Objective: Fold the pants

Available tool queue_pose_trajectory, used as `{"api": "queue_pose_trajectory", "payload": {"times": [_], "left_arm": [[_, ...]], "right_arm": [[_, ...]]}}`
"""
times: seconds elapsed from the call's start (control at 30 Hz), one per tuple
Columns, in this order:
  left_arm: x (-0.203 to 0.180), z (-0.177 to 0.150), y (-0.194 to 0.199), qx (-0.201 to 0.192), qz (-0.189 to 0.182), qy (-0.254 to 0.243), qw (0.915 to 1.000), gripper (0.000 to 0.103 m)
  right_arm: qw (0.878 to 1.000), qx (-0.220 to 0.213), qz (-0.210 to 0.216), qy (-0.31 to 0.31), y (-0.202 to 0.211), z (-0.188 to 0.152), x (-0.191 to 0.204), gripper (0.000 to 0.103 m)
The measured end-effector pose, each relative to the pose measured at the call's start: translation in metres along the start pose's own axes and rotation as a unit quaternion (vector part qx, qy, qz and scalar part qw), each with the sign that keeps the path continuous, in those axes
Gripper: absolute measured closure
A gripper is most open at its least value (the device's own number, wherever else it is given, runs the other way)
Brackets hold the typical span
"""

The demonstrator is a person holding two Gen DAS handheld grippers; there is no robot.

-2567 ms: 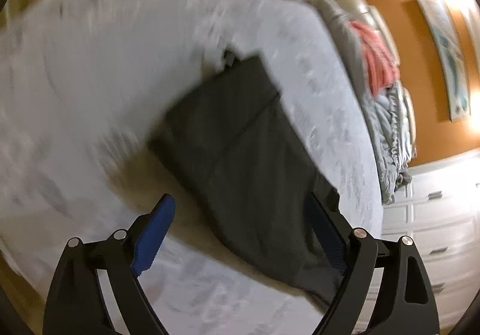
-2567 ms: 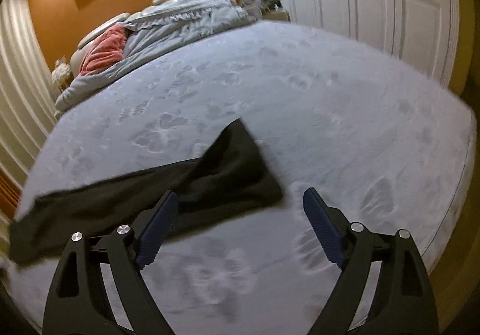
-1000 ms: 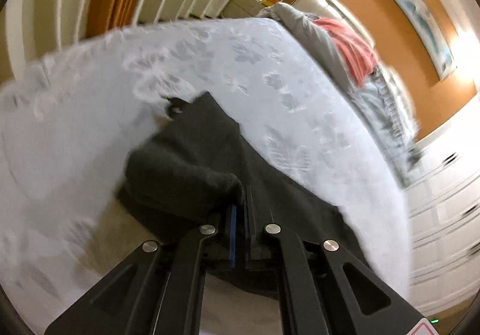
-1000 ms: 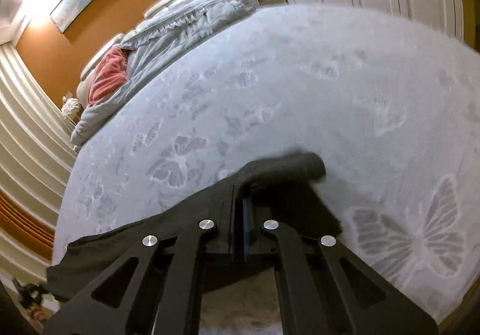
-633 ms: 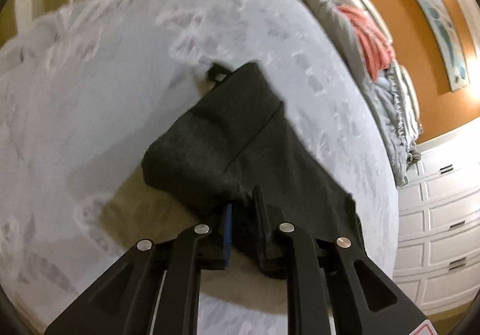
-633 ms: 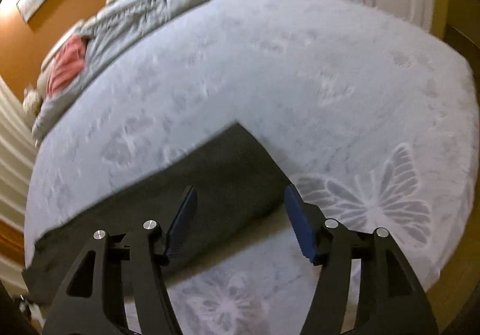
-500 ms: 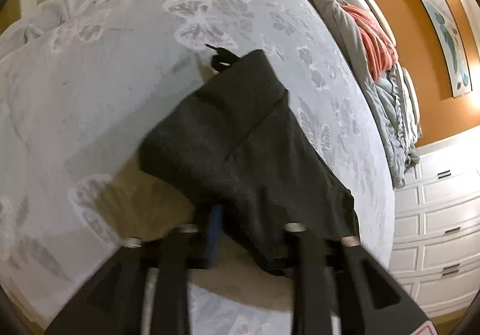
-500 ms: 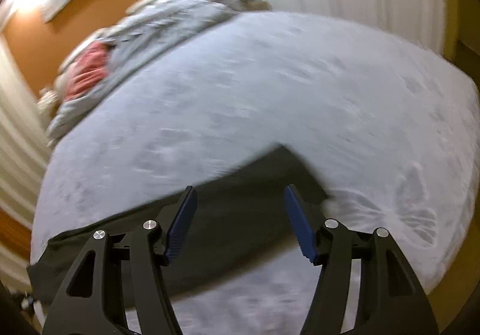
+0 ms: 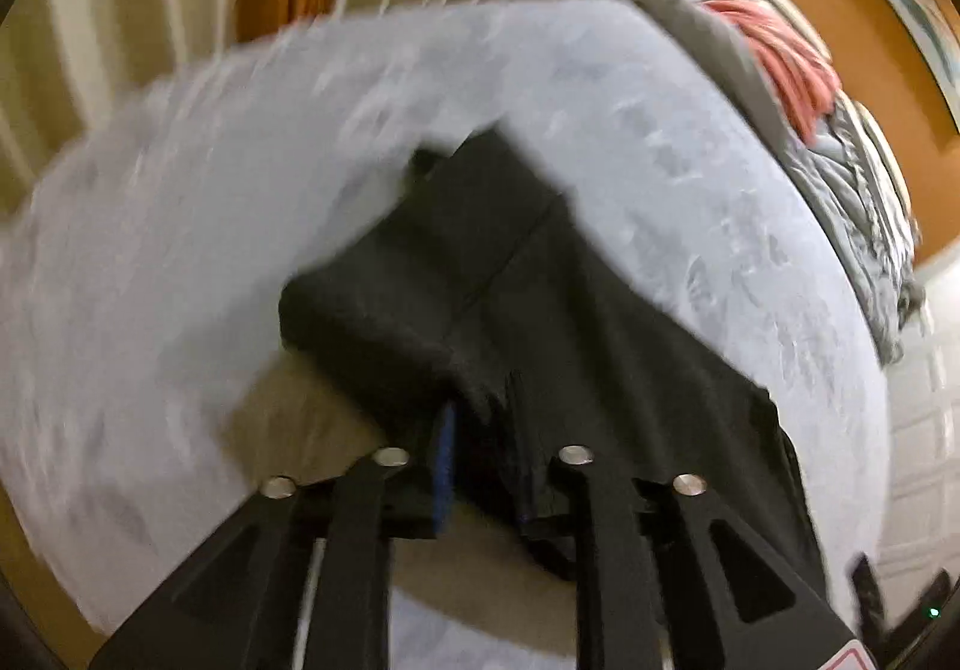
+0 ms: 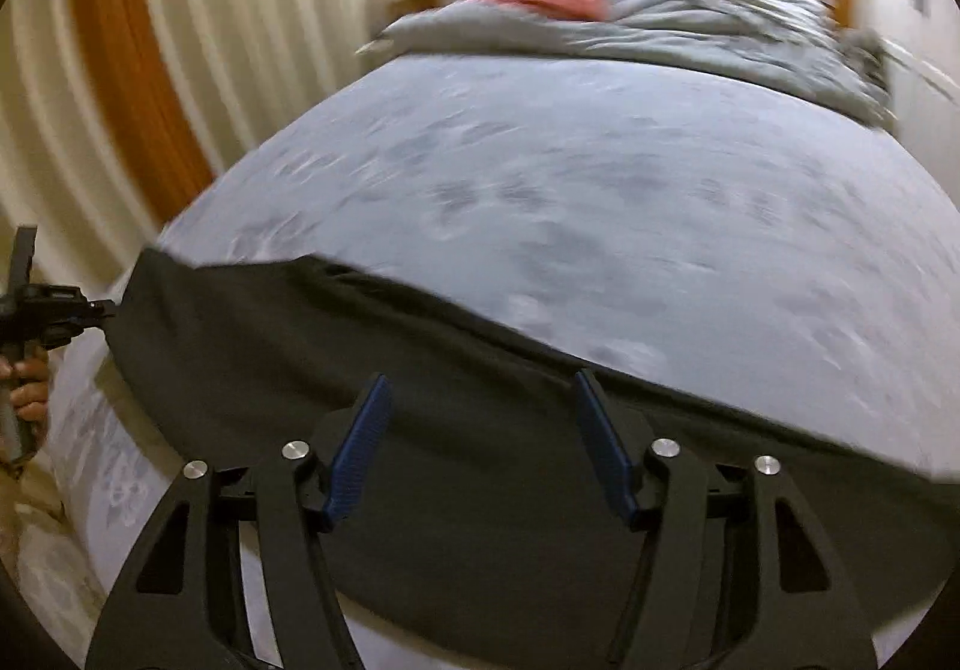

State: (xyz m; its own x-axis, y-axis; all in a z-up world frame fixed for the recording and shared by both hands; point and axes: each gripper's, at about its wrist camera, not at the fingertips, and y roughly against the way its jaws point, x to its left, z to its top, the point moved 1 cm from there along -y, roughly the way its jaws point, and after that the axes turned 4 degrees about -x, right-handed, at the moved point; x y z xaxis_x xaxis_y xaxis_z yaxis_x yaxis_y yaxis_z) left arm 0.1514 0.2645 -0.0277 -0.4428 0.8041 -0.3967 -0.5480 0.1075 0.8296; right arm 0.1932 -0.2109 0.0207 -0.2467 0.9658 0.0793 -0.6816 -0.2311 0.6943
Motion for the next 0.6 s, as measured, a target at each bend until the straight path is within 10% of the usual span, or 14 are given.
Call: {"api": "queue_pose_trajectory", "payload": {"times": [0.03,0.2,0.37,0.6], "left_arm": [[0.009,-0.006,0.0,0.016,0.01,0.01,0.9998,0.053],[0.039,-0.014,-0.007,0.034,0.053,0.013,0.998,0.048],[0.042,-0.007,-0.005,0.02,0.042,-0.034,0.9984,0.045],[0.034,0.004,-0.013,-0.013,0.067,-0.048,0.9965,0.032]], "right_arm": [[1.0,0.006,0.002,0.014,-0.015,0.008,0.012,0.045],[0.995,0.061,0.001,0.074,-0.11,0.033,0.07,0.049],[0.994,0.065,-0.017,0.083,-0.156,0.055,0.084,0.103],[0.991,0.066,-0.098,0.061,-0.165,0.073,0.054,0.103]]}}
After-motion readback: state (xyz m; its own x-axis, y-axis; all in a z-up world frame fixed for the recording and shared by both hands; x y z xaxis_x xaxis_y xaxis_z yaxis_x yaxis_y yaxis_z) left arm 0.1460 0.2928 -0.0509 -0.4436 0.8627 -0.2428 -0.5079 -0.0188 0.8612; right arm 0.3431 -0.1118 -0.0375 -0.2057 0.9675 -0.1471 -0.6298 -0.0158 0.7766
